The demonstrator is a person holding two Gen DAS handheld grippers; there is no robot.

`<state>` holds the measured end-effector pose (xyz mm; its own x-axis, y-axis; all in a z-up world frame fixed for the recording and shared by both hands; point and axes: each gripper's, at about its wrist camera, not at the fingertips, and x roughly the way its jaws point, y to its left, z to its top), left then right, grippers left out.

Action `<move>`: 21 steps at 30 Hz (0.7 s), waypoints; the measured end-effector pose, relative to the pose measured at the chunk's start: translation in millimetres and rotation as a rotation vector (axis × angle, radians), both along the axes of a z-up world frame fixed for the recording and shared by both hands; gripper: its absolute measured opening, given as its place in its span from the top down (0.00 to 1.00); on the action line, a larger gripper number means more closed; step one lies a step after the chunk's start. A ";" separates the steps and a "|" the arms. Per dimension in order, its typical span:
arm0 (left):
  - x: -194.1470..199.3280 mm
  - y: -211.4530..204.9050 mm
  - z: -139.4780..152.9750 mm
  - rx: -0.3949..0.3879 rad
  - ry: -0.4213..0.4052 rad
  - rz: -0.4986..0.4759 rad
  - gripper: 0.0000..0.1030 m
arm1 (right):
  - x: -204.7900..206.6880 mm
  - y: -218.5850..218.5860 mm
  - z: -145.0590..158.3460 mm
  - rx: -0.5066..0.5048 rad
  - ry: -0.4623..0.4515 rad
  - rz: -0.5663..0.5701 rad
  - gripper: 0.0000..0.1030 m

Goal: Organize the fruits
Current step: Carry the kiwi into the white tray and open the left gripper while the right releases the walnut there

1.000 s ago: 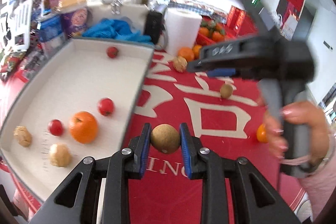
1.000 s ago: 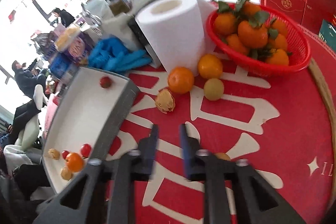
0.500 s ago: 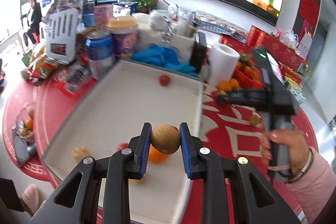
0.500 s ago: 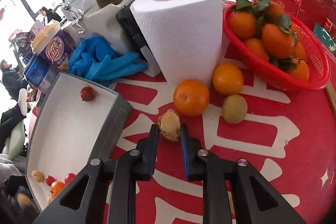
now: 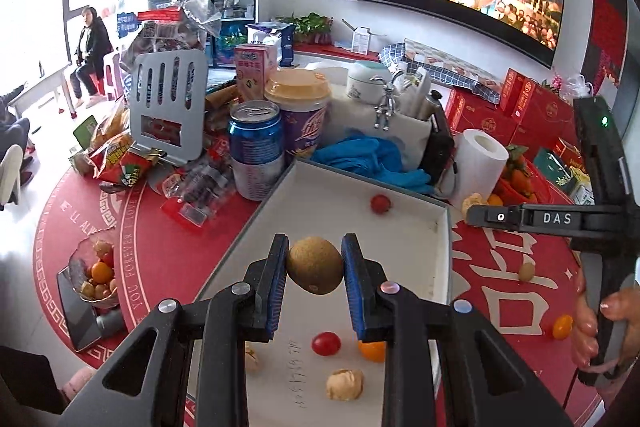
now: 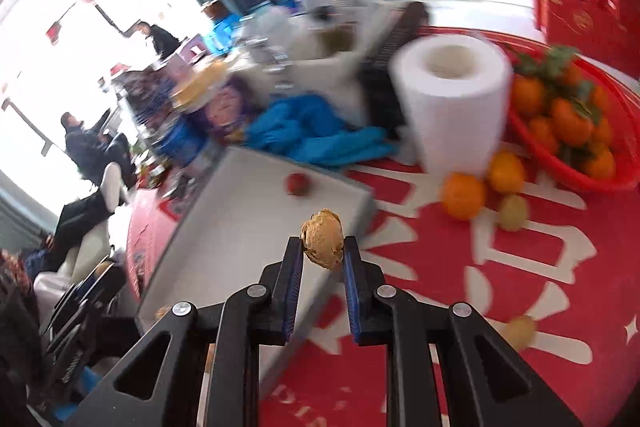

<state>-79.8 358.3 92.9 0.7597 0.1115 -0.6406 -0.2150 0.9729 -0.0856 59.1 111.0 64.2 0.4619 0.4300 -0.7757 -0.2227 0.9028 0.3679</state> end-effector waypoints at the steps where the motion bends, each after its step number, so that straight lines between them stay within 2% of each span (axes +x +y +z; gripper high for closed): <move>1: 1.2 1.4 -1.8 -0.001 0.004 0.002 0.71 | 0.2 10.4 0.9 -0.006 -0.003 0.018 0.80; 9: 10.5 15.8 -19.9 -0.040 0.041 0.015 0.71 | 5.2 63.9 -8.0 -0.062 0.015 0.111 0.80; 19: 20.7 15.7 -51.1 -0.039 0.114 0.014 0.71 | 14.6 92.4 -32.9 -0.122 0.070 0.149 0.80; 20: 20.3 14.5 -53.2 -0.030 0.120 0.018 0.69 | 15.0 93.9 -34.1 -0.125 0.075 0.154 0.79; 21: 20.2 14.2 -54.0 -0.025 0.124 0.018 0.63 | 15.3 94.9 -35.4 -0.128 0.081 0.160 0.79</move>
<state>-59.6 372.5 38.9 0.6726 0.1073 -0.7322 -0.2432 0.9665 -0.0817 74.4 206.0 28.8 0.3298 0.3886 -0.8604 -0.3412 0.8988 0.2751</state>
